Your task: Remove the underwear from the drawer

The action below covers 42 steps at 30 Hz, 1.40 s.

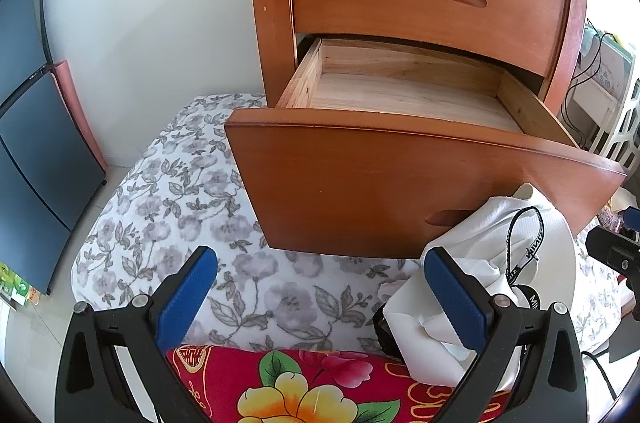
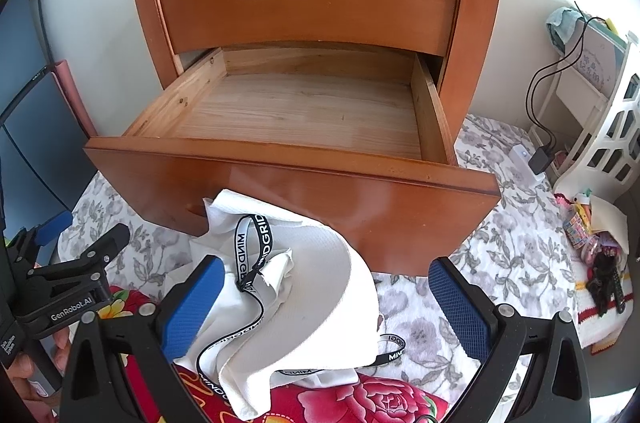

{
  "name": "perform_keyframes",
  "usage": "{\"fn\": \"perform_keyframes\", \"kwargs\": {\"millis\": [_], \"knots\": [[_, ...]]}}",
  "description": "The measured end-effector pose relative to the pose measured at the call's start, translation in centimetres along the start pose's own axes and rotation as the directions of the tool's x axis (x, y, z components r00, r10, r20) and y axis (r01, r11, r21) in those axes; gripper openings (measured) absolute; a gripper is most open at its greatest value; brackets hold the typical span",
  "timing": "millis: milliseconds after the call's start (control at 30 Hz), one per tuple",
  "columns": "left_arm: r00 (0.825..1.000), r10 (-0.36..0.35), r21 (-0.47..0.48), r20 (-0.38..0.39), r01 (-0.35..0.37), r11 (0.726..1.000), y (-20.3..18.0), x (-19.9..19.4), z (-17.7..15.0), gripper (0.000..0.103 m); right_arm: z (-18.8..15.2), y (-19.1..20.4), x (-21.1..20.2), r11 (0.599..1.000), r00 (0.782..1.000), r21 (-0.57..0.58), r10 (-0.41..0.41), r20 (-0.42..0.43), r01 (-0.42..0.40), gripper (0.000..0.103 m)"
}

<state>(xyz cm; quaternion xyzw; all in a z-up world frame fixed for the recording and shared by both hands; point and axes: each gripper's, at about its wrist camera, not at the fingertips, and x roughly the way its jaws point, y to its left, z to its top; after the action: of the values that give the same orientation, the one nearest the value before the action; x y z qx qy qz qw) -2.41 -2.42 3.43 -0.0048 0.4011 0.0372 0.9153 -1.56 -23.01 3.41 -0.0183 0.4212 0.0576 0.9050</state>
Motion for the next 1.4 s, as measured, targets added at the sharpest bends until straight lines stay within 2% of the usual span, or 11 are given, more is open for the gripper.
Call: {"fn": "perform_keyframes", "kwargs": {"millis": [1400], "knots": [[1.000, -0.006, -0.007, -0.006, 0.006, 1.000, 0.14, -0.15, 0.04, 0.103, -0.32, 0.19, 0.19, 1.000, 1.000, 0.000, 0.001, -0.009, -0.001, 0.103]]}}
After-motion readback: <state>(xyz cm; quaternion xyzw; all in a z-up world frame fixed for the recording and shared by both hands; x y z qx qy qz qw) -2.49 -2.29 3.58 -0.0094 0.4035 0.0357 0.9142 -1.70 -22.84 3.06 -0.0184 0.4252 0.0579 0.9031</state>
